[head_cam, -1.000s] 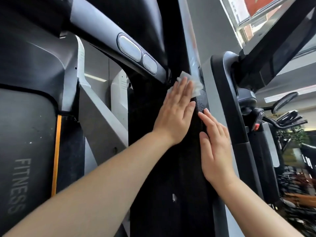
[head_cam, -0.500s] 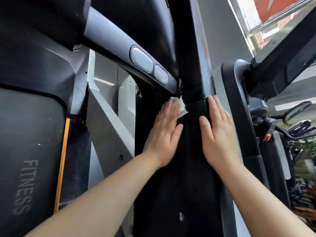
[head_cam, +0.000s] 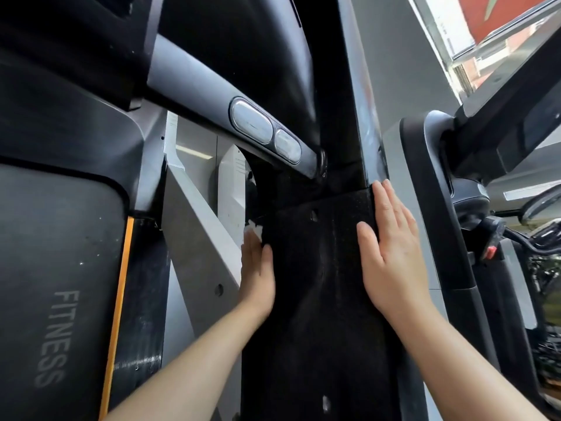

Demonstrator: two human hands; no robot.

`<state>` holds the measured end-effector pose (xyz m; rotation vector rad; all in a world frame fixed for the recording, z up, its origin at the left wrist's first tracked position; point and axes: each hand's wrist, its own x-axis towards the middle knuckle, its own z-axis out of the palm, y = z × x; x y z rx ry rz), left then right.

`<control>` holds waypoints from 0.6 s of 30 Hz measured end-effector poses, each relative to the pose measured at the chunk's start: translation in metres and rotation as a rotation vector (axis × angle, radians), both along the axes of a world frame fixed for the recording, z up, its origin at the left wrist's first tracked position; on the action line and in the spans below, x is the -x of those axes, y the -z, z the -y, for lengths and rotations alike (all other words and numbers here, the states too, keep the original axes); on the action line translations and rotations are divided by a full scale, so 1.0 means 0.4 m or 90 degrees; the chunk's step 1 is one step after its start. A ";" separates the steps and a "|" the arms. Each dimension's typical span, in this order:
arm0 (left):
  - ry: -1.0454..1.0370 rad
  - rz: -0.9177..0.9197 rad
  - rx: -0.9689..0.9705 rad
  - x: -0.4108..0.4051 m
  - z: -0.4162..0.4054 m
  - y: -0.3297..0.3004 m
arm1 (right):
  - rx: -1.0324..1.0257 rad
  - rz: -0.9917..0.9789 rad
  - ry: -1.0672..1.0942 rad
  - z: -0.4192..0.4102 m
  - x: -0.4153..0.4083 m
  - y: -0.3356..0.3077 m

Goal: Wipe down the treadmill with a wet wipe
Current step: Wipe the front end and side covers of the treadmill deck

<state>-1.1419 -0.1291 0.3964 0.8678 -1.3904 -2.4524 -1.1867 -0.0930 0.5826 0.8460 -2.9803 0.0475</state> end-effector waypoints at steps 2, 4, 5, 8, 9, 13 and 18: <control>-0.005 -0.017 0.012 0.002 -0.011 0.020 | 0.003 -0.002 0.001 -0.002 0.000 0.000; -0.013 0.012 -0.005 0.051 0.028 0.035 | 0.005 0.000 0.001 -0.004 0.001 0.002; -0.021 0.032 -0.011 0.070 0.047 0.042 | 0.006 0.000 0.000 -0.005 0.002 0.001; -0.015 0.055 -0.015 0.056 0.028 0.031 | 0.009 0.004 -0.002 -0.007 0.006 0.002; -0.012 0.052 -0.016 0.023 0.001 0.010 | 0.009 0.006 -0.002 -0.006 0.006 0.003; 0.066 -0.065 0.161 -0.158 -0.117 -0.147 | 0.012 0.001 -0.002 -0.007 0.003 0.004; 0.092 -0.189 0.393 -0.058 -0.025 -0.248 | 0.073 0.027 -0.007 -0.011 0.003 0.009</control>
